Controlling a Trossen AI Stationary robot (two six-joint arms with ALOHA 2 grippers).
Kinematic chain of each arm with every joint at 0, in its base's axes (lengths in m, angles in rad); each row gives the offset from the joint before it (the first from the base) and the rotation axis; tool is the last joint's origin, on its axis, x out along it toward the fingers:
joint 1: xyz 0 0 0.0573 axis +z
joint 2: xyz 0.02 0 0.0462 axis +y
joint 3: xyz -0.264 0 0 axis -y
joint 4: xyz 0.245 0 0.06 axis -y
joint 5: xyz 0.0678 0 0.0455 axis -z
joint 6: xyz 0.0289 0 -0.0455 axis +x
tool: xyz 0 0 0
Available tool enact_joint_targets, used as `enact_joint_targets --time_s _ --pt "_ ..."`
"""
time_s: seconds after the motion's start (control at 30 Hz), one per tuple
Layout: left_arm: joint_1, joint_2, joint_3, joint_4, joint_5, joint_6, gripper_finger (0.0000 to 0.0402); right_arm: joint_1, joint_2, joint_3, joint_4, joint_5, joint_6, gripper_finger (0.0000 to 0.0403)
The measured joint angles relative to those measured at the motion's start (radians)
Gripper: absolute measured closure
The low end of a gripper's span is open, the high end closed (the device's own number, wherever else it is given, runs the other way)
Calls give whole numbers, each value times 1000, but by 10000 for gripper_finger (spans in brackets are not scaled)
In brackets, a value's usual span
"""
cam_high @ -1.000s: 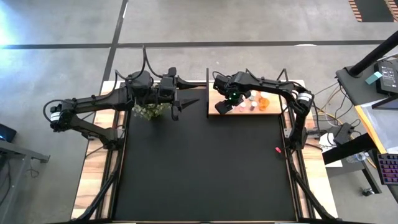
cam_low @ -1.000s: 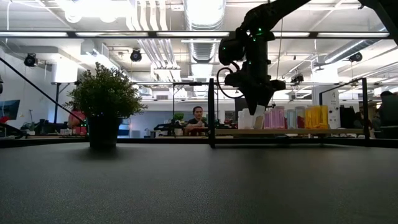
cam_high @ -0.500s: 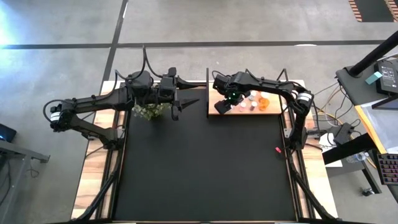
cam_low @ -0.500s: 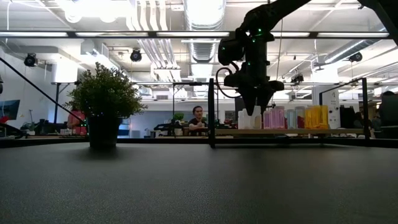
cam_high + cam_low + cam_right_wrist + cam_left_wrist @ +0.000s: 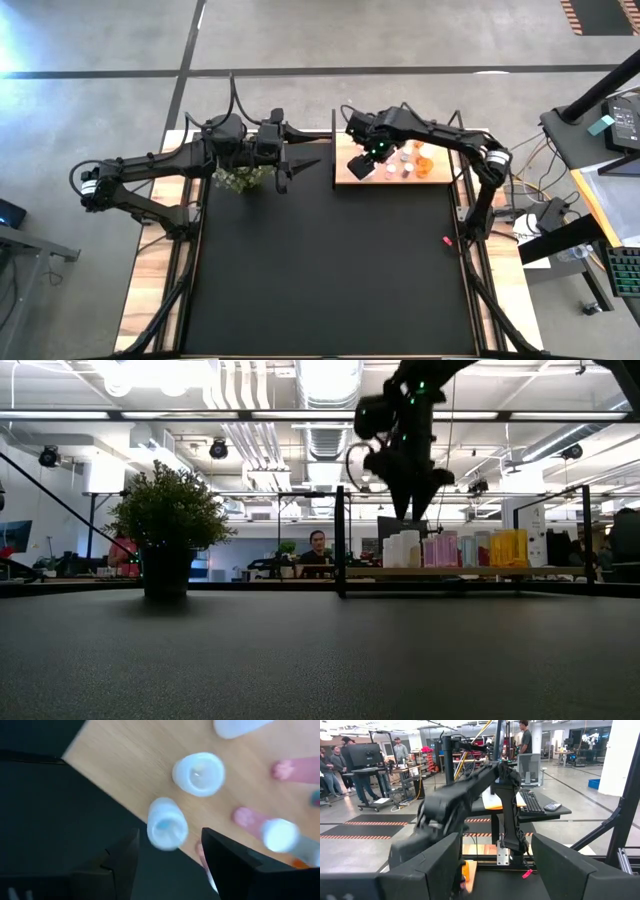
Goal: Pick and place medicine bottles onto shelf by color
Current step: Return to Home Position
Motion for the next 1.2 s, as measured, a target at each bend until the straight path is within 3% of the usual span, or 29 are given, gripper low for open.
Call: enact_joint_targets --time_s 0.2,0.37,0.67,0.77,0.97,1.2 --pt "17 -48 -1 -65 0 5 169 2 -108 56 -80 1 -114 197" --pt "70 -166 -1 -230 -3 5 169 2 -252 23 -60 2 -214 197" --pt "102 -350 -68 -447 -6 -18 169 12 -601 -278 310 3 -121 197" --pt "102 -420 -132 -454 -35 -68 169 43 -713 -411 437 3 -83 197" --pt "103 -570 -289 -395 -259 -101 169 164 -865 -649 679 29 -56 197" --pt "102 -683 -515 -157 -242 -151 169 315 -903 -863 987 166 -42 197"
